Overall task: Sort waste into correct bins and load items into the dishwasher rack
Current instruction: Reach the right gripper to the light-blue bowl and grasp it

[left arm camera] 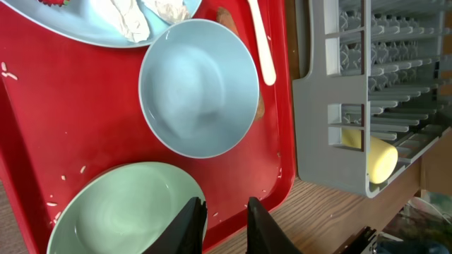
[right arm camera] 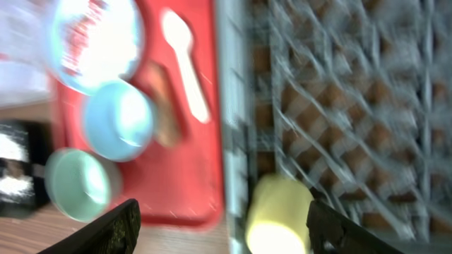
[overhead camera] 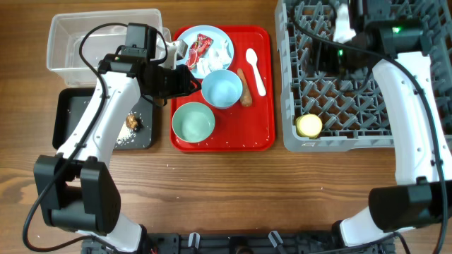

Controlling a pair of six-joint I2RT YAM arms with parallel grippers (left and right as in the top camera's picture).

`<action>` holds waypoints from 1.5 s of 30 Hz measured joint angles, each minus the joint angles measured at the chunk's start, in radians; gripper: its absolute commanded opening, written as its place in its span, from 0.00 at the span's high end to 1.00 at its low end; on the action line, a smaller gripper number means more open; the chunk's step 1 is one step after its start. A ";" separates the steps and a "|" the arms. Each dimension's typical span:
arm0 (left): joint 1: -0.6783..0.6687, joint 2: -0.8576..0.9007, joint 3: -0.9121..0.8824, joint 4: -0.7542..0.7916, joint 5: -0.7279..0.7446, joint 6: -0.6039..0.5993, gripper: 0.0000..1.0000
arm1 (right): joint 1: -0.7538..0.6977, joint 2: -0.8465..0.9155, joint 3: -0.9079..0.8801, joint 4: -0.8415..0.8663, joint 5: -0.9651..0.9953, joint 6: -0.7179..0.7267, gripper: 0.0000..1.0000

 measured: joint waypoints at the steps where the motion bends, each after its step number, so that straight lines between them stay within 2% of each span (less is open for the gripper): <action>1: 0.000 0.000 0.000 0.000 -0.002 0.000 0.85 | 0.017 0.000 0.014 0.019 -0.003 0.003 0.26; 4: 0.000 0.000 0.000 0.000 -0.015 -0.014 0.84 | 0.083 0.000 0.024 0.079 -0.012 0.024 0.28; 10: 0.016 0.000 0.000 -0.001 -0.157 -0.202 0.84 | 0.223 0.058 0.025 0.171 0.002 0.127 0.37; 14: 0.055 0.000 0.000 -0.002 -0.200 -0.272 0.74 | 0.279 0.193 0.026 0.206 0.016 0.188 0.49; 18: 0.093 0.000 0.000 -0.011 -0.275 -0.313 0.73 | 0.305 0.328 0.026 0.251 0.026 0.216 0.53; 21: 0.113 0.000 0.000 -0.016 -0.314 -0.332 0.73 | 0.315 0.403 0.026 0.274 0.028 0.224 0.57; 24: 0.127 0.000 0.000 -0.017 -0.336 -0.339 0.71 | 0.319 0.459 0.026 0.301 0.030 0.219 0.71; 33: 0.132 0.000 0.000 -0.023 -0.351 -0.346 0.69 | 0.319 0.548 0.026 0.356 0.032 0.195 0.72; 34: 0.132 0.000 0.000 -0.024 -0.351 -0.346 0.69 | 0.319 0.551 0.025 0.360 0.032 0.195 0.76; 36: 0.132 0.000 0.000 -0.024 -0.353 -0.346 0.68 | 0.319 0.552 0.024 0.365 0.032 0.190 0.89; 38: 0.132 0.000 0.000 -0.024 -0.354 -0.346 0.66 | 0.319 0.552 0.024 0.369 0.032 0.179 0.96; 45: 0.132 0.000 0.000 -0.024 -0.354 -0.346 0.62 | 0.320 0.552 0.024 0.368 0.032 0.161 0.96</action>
